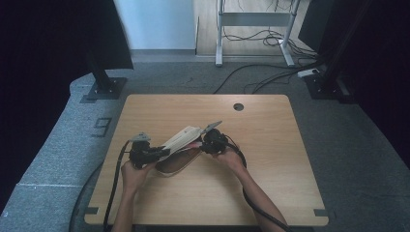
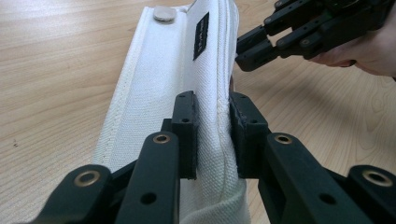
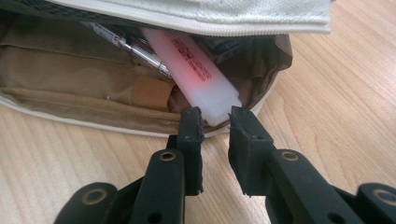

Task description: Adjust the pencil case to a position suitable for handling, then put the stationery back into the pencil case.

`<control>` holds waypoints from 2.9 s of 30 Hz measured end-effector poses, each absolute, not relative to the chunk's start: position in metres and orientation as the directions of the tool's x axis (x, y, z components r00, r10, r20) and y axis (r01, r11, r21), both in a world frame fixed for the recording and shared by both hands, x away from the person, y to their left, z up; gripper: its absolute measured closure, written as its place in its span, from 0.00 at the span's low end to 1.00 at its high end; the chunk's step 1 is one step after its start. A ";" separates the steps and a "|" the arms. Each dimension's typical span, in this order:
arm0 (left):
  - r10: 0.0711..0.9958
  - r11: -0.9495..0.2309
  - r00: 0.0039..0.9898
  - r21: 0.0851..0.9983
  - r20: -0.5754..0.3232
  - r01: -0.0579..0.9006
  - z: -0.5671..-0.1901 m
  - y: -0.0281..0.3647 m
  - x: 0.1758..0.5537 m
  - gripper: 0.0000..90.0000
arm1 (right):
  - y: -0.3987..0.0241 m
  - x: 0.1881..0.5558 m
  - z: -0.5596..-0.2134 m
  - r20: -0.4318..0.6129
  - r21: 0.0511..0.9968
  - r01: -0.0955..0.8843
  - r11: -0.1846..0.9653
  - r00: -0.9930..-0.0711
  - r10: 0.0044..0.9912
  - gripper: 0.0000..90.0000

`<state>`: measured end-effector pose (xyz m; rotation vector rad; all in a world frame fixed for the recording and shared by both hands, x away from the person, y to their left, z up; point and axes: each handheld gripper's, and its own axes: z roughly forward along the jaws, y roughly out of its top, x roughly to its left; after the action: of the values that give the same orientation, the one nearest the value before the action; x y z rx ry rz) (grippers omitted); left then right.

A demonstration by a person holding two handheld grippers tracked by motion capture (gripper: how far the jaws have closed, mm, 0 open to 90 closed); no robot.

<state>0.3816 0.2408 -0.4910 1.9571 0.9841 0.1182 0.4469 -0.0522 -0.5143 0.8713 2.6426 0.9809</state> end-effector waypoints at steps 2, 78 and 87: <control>0.677 -0.266 0.677 0.762 -0.288 0.590 -0.491 0.241 0.382 0.82 | -0.051 0.449 -0.516 0.031 0.649 0.465 0.602 -0.807 0.589 0.82; 0.664 -0.455 0.742 0.740 -0.089 0.496 -0.487 0.227 0.332 0.16 | -0.154 0.386 -0.479 0.027 0.768 0.430 0.474 -0.762 0.647 0.21; 0.691 -0.462 0.720 0.725 -0.067 0.511 -0.498 0.244 0.317 0.01 | -0.180 0.371 -0.482 -0.007 0.769 0.437 0.466 -0.723 0.691 0.11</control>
<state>0.3173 0.2436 -0.4981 2.1641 0.9067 0.3039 0.3707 -0.1796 -0.4820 0.9579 2.4006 1.1220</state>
